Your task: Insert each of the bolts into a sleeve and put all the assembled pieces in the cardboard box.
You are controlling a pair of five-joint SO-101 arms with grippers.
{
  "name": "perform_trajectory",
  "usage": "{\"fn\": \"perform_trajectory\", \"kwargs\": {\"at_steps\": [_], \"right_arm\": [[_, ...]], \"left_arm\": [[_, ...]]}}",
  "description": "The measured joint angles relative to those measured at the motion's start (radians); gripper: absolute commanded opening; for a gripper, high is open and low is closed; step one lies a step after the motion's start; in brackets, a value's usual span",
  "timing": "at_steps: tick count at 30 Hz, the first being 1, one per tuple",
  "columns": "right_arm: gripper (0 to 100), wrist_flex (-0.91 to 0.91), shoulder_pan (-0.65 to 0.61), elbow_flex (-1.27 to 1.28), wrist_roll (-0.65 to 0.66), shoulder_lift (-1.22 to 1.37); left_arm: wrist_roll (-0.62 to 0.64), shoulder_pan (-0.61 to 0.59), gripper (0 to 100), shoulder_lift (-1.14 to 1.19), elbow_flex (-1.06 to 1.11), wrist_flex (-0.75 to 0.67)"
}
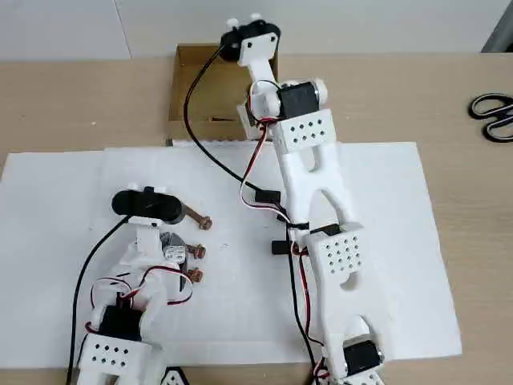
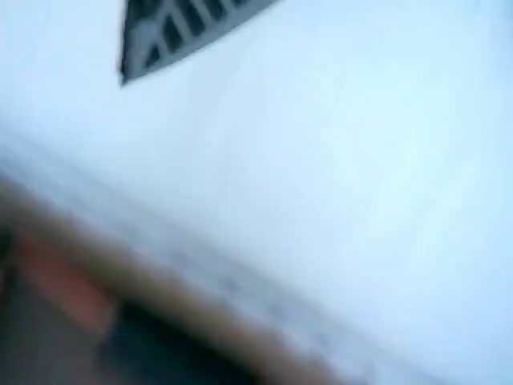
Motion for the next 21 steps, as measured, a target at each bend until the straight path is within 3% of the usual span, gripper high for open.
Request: {"fn": "perform_trajectory", "kwargs": {"at_steps": [8, 17, 21], "right_arm": [[16.9, 0.029, 0.031, 0.068, 0.005, -0.103], [16.9, 0.031, 0.032, 0.663, 0.172, -0.42], [16.9, 0.031, 0.032, 0.799, 0.267, -0.489]], "left_arm": [[0.0, 0.0, 1, 0.0, 0.0, 0.0], [0.0, 0.0, 1, 0.0, 0.0, 0.0], [0.0, 0.0, 1, 0.0, 0.0, 0.0]]}}
